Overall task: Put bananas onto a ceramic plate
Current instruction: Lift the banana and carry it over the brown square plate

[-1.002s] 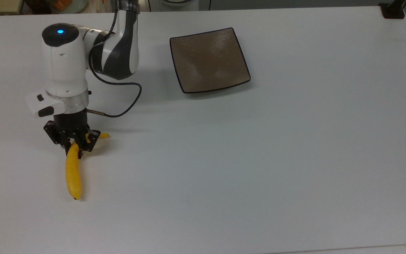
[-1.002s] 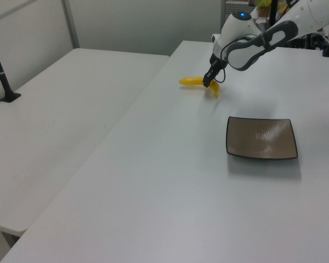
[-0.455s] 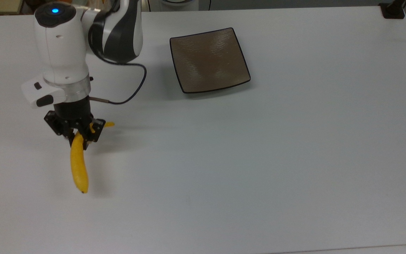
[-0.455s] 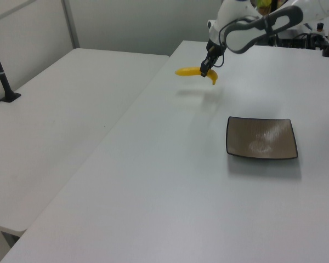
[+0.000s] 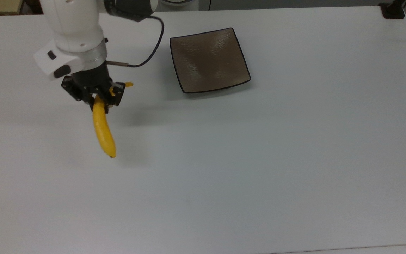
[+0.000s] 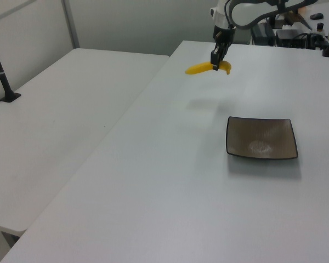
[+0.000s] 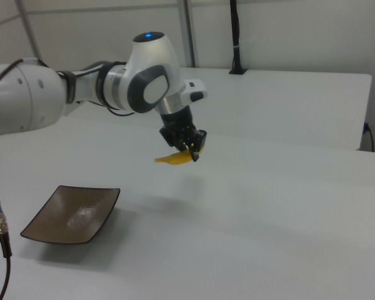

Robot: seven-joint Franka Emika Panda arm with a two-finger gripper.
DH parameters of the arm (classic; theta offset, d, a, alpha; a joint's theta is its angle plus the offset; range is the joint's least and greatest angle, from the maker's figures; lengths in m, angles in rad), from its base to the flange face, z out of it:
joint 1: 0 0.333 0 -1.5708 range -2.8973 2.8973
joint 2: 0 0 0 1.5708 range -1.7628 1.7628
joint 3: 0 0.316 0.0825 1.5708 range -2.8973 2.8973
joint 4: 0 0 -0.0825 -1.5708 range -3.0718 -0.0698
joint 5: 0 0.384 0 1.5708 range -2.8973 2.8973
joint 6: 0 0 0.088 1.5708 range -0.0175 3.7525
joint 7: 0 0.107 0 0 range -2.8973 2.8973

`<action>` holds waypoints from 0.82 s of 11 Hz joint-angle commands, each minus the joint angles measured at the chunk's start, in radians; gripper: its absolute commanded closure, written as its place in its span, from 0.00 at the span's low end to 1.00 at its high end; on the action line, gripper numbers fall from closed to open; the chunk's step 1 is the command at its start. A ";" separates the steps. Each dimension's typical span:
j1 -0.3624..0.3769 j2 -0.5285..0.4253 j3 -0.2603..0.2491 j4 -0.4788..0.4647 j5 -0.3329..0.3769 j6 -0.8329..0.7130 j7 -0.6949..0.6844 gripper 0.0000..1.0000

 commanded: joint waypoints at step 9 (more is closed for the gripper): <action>0.258 -0.444 -0.004 -0.498 0.009 -0.184 -0.005 0.85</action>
